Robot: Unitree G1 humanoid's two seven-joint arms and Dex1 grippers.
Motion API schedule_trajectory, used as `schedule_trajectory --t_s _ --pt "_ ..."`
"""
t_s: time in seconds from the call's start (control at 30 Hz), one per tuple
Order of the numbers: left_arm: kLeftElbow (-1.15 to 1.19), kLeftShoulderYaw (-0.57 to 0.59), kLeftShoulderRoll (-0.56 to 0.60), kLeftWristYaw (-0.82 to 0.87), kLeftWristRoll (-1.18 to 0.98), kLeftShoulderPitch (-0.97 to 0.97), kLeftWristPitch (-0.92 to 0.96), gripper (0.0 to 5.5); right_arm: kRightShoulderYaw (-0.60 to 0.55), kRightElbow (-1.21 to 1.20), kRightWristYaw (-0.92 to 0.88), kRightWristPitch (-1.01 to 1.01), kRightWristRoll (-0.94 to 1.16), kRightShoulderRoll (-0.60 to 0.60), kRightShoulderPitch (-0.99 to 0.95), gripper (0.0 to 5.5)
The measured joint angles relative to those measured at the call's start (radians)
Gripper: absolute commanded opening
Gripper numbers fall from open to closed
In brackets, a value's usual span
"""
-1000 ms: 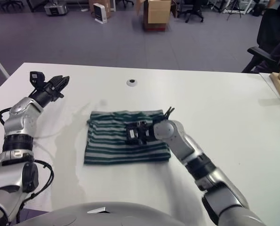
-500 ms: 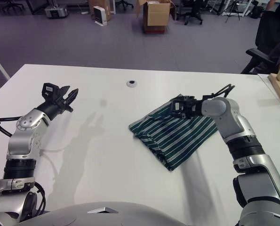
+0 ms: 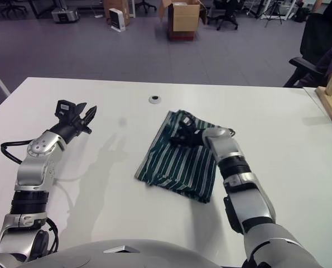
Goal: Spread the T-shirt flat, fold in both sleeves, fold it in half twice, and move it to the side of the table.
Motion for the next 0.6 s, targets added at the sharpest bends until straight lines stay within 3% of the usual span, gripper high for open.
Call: schedule_trajectory --t_s 0.1,0.23,0.33,0.43,0.5,0.6 --pt "-0.026 0.001 0.005 -0.006 0.001 0.013 0.001 1.89 0.046 -0.046 0.011 -0.180 -0.024 0.004 0.053 2.80" --pt "-0.109 -0.094 0.071 -0.098 0.061 0.041 -0.041 2.22 -0.056 -0.169 0.053 -0.225 0.065 -0.041 0.058 2.80" --pt "-0.261 -0.268 0.221 -0.350 0.105 0.130 -0.167 2.79 -0.127 -0.392 0.260 -0.289 0.133 -0.277 0.140 2.80" --pt "-0.325 -0.418 0.405 -0.602 0.152 0.251 -0.290 2.95 -0.136 -0.576 0.540 -0.393 0.158 -0.567 0.480 2.80" --pt "-0.323 -0.455 0.434 -0.651 0.194 0.245 -0.356 2.95 -0.147 -0.613 0.593 -0.474 0.162 -0.646 0.615 2.80" --pt "-0.325 -0.481 0.399 -0.657 0.193 0.213 -0.371 2.95 -0.151 -0.623 0.567 -0.549 0.145 -0.647 0.660 2.80"
